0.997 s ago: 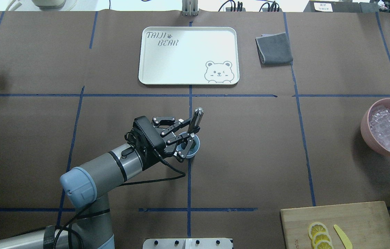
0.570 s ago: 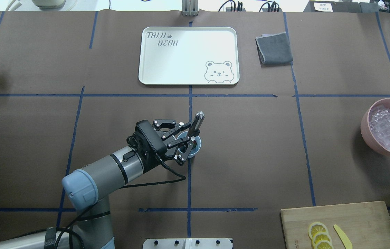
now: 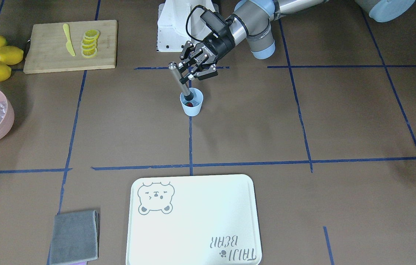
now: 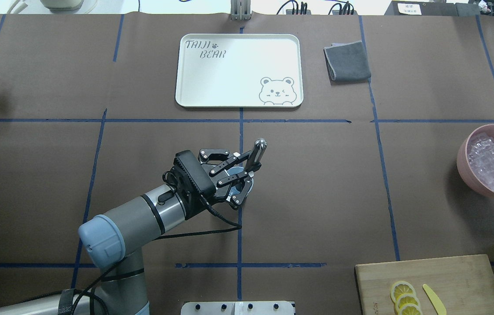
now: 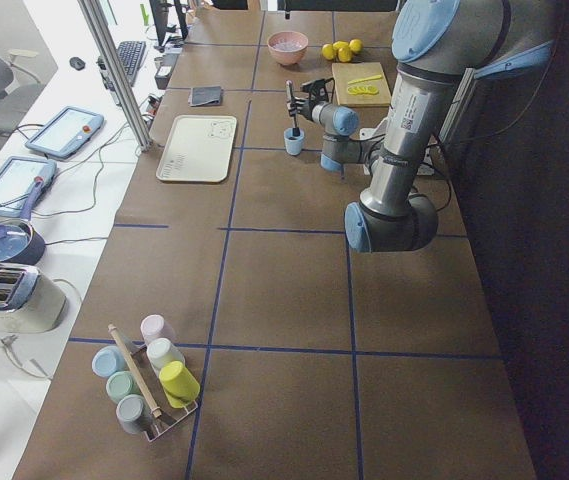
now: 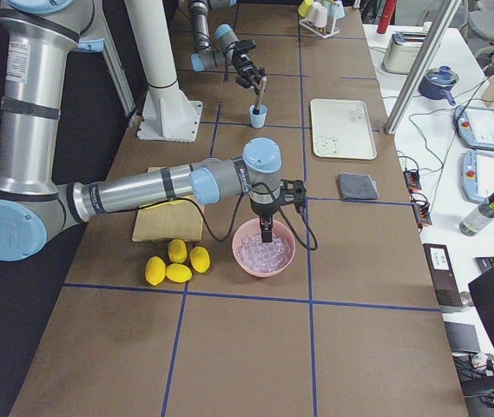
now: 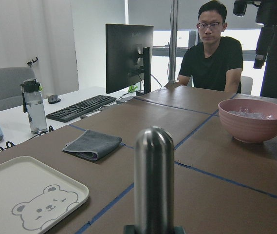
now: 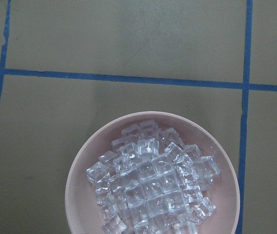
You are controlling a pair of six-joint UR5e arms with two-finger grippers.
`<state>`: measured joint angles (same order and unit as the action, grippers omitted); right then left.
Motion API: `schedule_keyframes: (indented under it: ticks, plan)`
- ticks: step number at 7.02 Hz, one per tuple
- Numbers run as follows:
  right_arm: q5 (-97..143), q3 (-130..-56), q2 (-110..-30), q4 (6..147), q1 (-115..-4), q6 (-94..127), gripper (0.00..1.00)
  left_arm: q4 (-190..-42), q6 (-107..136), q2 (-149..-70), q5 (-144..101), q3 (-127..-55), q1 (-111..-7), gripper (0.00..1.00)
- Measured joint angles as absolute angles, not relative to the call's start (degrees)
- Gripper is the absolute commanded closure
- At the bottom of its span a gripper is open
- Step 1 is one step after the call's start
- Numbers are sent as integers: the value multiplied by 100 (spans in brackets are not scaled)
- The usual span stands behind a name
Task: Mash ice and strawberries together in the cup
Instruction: 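Press the muddler down into the cup contents with the left gripper, then lift the muddler out of the cup and draw the left arm back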
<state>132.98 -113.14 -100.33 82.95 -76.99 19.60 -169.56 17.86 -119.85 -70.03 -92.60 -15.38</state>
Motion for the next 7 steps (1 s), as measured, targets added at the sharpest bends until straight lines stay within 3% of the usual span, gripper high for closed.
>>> schedule_keyframes:
  ticks: [4, 7]
  plan:
    - [13292, -11302, -10071, 8280, -7699, 1958, 1, -16574, 1759, -11943, -6840, -9483, -1823, 100]
    - [13259, -11276, -10101, 8277, -7708, 1835, 1, -15575, 2330, -11582, -6844, -10124, -2304, 100]
